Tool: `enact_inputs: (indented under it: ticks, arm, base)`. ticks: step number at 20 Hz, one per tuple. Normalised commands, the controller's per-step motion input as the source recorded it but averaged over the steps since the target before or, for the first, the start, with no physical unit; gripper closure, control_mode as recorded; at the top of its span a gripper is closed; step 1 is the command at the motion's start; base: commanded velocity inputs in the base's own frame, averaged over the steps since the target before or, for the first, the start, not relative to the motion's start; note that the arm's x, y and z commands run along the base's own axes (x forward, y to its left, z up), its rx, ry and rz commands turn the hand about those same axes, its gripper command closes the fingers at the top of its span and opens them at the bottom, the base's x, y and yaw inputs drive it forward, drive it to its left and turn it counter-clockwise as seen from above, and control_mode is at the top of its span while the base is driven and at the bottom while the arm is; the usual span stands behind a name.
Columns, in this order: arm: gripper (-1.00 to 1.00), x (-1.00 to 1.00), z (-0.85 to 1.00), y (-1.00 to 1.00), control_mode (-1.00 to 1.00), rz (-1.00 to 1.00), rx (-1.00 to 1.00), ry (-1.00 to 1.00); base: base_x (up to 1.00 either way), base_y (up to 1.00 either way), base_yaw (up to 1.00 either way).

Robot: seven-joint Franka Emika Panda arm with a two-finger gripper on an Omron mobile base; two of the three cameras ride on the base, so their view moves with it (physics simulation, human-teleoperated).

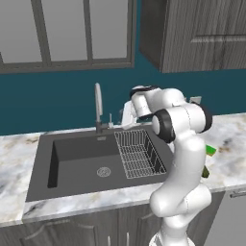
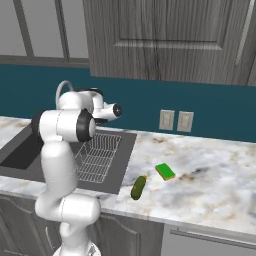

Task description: Turn on the sink faucet. Then move the cucumber from the counter to the sink. Turn off the sink. Move the vegetable from the sink to the pot next to the stove. Finally move the pot to the front right burner.

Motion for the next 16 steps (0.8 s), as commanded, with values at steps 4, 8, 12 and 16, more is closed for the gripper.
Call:
enact_inputs:
  ticks: [4, 8, 12, 16]
  arm:
    - [-1.0, 0.43, -0.21, 0.17, -1.0, 0.01, 0.0, 0.0]
    - [-1.0, 0.41, -0.22, 0.11, -1.0, 0.02, 0.0, 0.0]
    - [-1.0, 0.34, -0.2, 0.11, -1.0, 0.02, 0.0, 0.0]
    - [-1.0, 0.31, -0.23, 0.14, -1.0, 0.03, 0.0, 0.0]
  base:
    - [0.0, 0.0, 0.0]
    - [0.0, 0.0, 0.0]
    - [0.0, 0.0, 0.0]
    - [0.0, 0.0, 0.0]
